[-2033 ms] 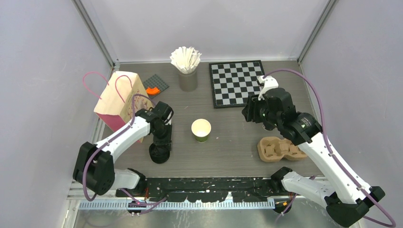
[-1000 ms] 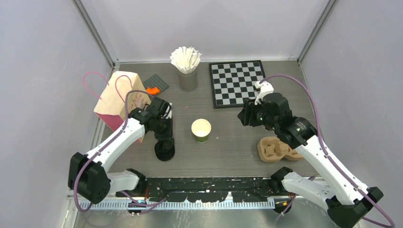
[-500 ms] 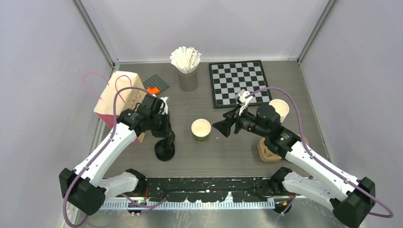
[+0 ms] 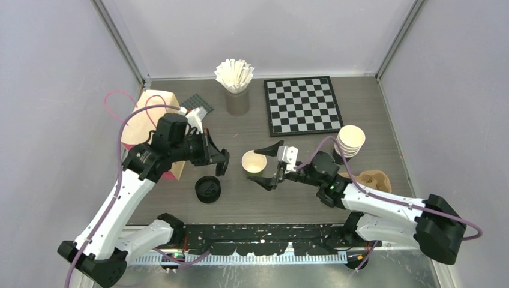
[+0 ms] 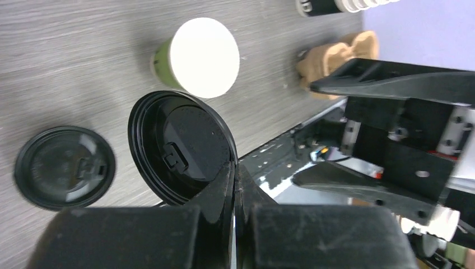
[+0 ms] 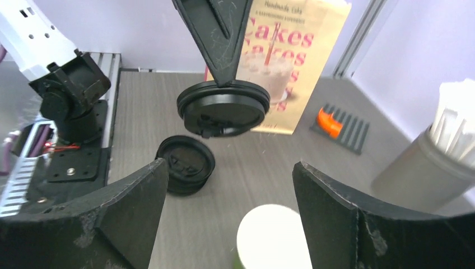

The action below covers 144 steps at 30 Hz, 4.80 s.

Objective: Pack the takeout coffee

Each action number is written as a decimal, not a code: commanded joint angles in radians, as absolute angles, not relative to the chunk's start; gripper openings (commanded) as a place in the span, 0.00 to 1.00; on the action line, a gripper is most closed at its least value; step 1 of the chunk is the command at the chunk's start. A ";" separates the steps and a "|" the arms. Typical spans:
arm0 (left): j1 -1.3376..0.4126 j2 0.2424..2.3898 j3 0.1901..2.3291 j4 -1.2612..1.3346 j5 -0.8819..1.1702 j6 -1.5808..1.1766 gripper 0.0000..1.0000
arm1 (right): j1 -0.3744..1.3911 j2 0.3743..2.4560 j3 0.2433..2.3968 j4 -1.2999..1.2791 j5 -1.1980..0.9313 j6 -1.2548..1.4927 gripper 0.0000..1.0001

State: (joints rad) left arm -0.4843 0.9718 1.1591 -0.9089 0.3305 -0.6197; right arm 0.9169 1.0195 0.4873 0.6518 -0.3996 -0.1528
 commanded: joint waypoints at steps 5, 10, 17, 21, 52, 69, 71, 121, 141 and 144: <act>-0.488 0.918 1.161 -0.720 0.526 -0.782 0.00 | 0.955 1.149 0.506 1.026 -0.426 -0.309 0.87; -0.488 0.897 1.143 -0.674 0.561 -0.831 0.00 | 0.964 1.202 0.523 1.046 -0.432 -0.348 0.87; -0.488 0.864 1.111 -0.632 0.572 -0.878 0.00 | 0.983 1.249 0.529 1.121 -0.361 -0.362 0.90; -0.488 0.860 1.095 -0.607 0.585 -0.898 0.00 | 0.987 1.287 0.552 1.136 -0.363 -0.362 0.91; -0.488 0.931 1.070 -0.925 0.168 -0.570 0.41 | 1.012 1.160 0.561 0.613 -0.022 0.076 0.55; -0.488 0.675 1.349 -1.055 -0.173 -0.416 1.00 | 1.259 1.470 1.021 -0.233 0.179 0.188 0.88; -0.488 0.652 1.364 -1.063 -0.171 -0.417 1.00 | 1.287 1.545 1.070 -0.246 0.192 0.160 0.89; -0.488 0.552 1.310 -1.066 -0.186 -0.420 1.00 | 1.306 1.788 1.102 -0.099 0.131 0.053 0.72; -0.488 0.717 1.321 -1.072 -0.011 -0.480 1.00 | 1.237 1.463 1.174 -0.421 0.216 0.109 0.71; -0.487 0.777 1.340 -1.055 0.046 -0.491 1.00 | 1.174 1.430 1.189 -0.466 0.225 0.116 0.71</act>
State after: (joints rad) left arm -0.4850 0.7139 1.2938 -1.1046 -0.0620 -0.4717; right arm 1.2457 1.4811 1.1400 -0.3511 0.1616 0.0940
